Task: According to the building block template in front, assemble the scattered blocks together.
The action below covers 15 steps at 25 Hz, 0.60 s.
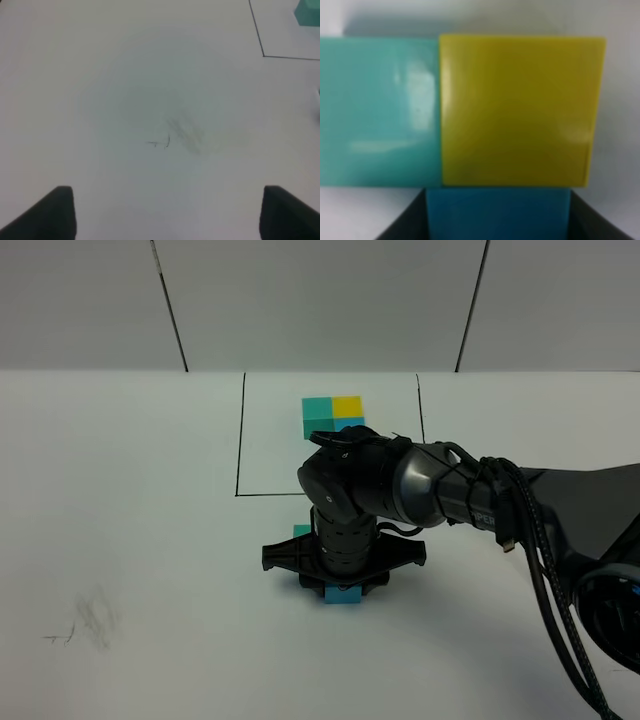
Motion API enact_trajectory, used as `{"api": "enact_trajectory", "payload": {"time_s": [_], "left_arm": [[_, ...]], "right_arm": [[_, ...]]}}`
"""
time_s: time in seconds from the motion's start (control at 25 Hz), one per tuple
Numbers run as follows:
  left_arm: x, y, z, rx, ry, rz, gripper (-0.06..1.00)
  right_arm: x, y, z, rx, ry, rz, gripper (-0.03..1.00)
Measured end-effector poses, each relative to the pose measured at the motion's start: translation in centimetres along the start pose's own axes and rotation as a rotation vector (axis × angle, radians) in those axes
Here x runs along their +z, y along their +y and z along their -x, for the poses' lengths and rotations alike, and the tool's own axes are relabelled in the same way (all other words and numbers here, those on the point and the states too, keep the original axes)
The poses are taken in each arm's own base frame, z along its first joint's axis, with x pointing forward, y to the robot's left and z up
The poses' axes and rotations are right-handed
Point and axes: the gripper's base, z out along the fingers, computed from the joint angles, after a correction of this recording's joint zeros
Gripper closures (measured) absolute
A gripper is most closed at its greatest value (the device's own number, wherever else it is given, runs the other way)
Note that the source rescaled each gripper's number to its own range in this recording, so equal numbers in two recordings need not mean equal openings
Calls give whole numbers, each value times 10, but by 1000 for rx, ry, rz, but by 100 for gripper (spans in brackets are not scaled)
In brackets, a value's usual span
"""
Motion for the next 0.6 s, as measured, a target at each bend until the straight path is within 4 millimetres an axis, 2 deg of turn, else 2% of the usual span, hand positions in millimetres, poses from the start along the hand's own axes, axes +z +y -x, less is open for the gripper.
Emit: {"api": "enact_trajectory", "payload": {"time_s": [0.16, 0.2, 0.28, 0.36, 0.48, 0.6], "left_arm": [[0, 0, 0, 0, 0, 0, 31], [0, 0, 0, 0, 0, 0, 31], [0, 0, 0, 0, 0, 0, 31], [0, 0, 0, 0, 0, 0, 31], [0, 0, 0, 0, 0, 0, 31], [0, 0, 0, 0, 0, 0, 31]], "right_arm": [[0, 0, 0, -15, 3, 1, 68], [0, 0, 0, -26, 5, 0, 66], [1, -1, -1, -50, 16, -9, 53], [-3, -2, -1, -81, 13, -6, 35], [-20, -3, 1, -108, -14, 6, 13], [-47, -7, 2, -119, -42, 9, 0]]}}
